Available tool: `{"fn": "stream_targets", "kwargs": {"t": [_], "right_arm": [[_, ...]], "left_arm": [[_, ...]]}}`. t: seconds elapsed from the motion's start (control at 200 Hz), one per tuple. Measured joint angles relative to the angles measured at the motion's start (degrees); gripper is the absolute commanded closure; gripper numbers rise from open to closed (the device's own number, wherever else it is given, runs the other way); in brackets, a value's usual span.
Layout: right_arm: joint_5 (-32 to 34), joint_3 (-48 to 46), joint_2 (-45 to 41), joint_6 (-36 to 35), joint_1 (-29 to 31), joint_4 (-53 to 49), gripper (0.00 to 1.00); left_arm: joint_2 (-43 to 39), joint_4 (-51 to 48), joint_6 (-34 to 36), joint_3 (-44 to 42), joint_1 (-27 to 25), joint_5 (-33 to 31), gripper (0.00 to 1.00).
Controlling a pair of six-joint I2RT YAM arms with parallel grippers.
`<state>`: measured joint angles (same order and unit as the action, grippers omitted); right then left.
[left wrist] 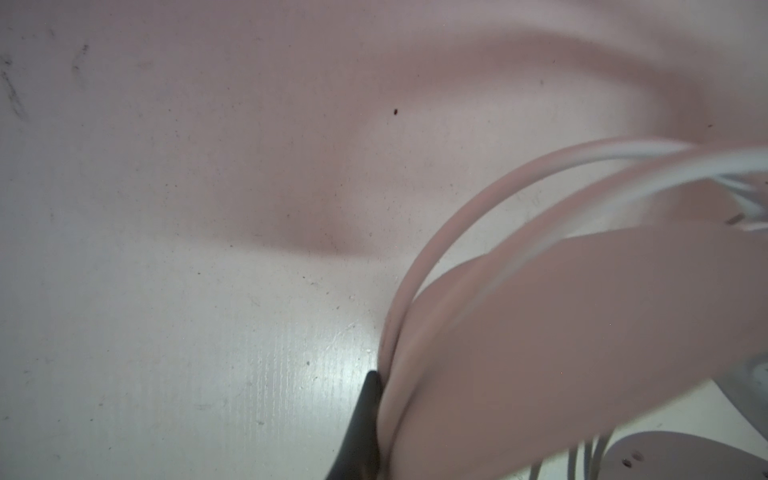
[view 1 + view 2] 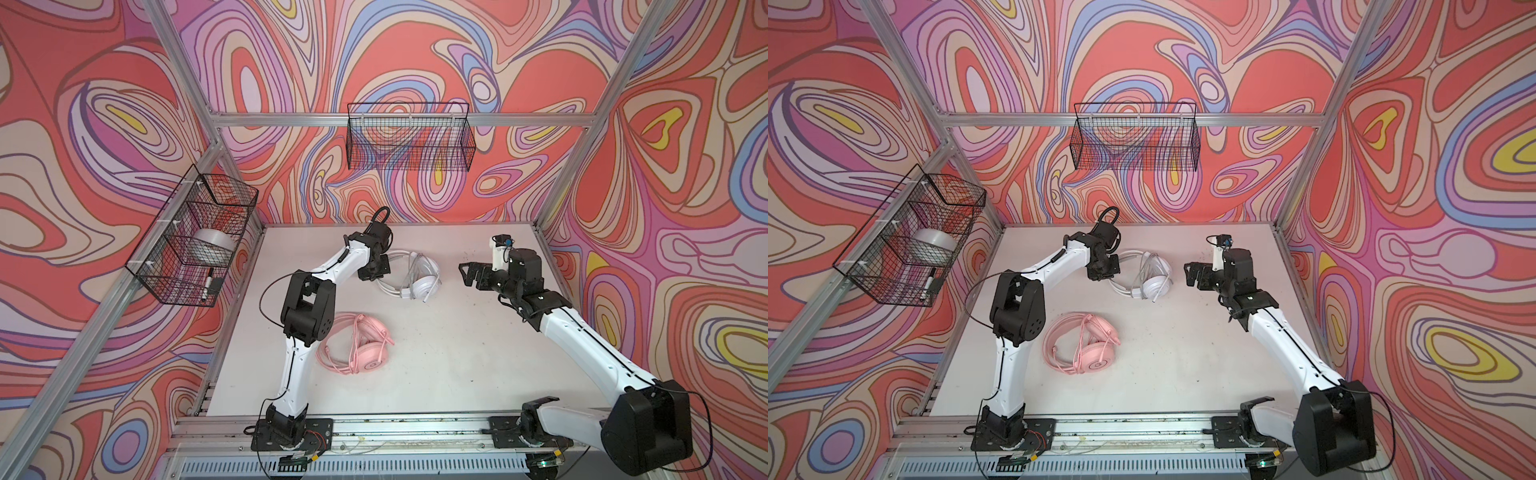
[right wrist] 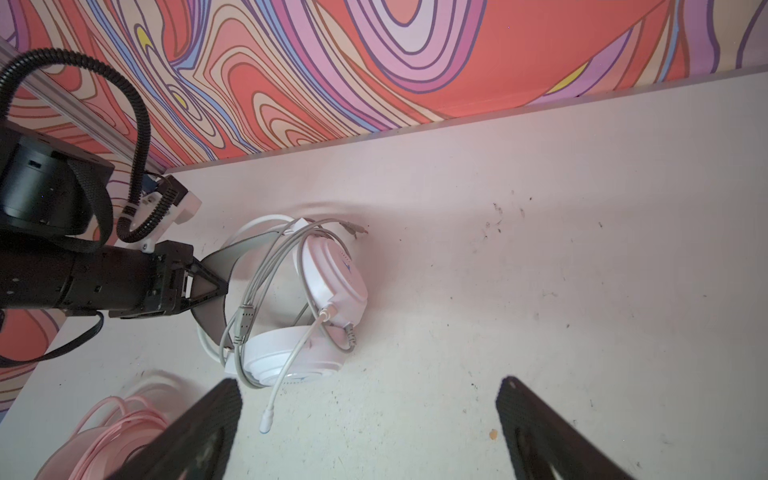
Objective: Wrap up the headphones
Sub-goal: 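Raise the open right gripper away from the white headset, then open the left gripper and set the wrapped white headset on the table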
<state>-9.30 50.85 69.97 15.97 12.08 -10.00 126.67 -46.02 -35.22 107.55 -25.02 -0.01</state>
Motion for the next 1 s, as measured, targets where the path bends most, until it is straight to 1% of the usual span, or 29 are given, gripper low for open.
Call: {"fn": "stream_targets", "kwargs": {"t": [0.08, 0.291, 0.436, 0.691, 0.877, 0.997], "right_arm": [[-0.2, 0.0, 0.0, 0.2, 0.1, 0.1, 0.02], [-0.3, 0.0, 0.7, 0.2, 0.3, 0.1, 0.02], [-0.5, 0.0, 0.9, 0.0, 0.4, 0.1, 0.01], [-0.7, 0.0, 1.7, 0.0, 0.4, 0.1, 0.02], [-1.0, 0.0, 2.2, -0.2, 0.4, 0.1, 0.01], [-1.1, 0.2, 2.5, -0.4, 0.4, 0.0, 0.01]], "left_arm": [[0.0, 0.6, 0.0, 0.0, 0.0, 0.0, 0.78], [0.7, 1.5, -0.5, -0.1, 0.0, 0.1, 0.75], [1.3, 1.7, -0.9, -0.7, 0.0, 0.3, 0.69], [1.6, 1.8, -1.8, -1.4, 0.0, 0.8, 0.49], [1.6, 1.7, -2.6, -2.5, 0.0, 0.9, 0.28], [1.6, 1.7, -3.1, -2.5, 0.0, 1.1, 0.21]]}}
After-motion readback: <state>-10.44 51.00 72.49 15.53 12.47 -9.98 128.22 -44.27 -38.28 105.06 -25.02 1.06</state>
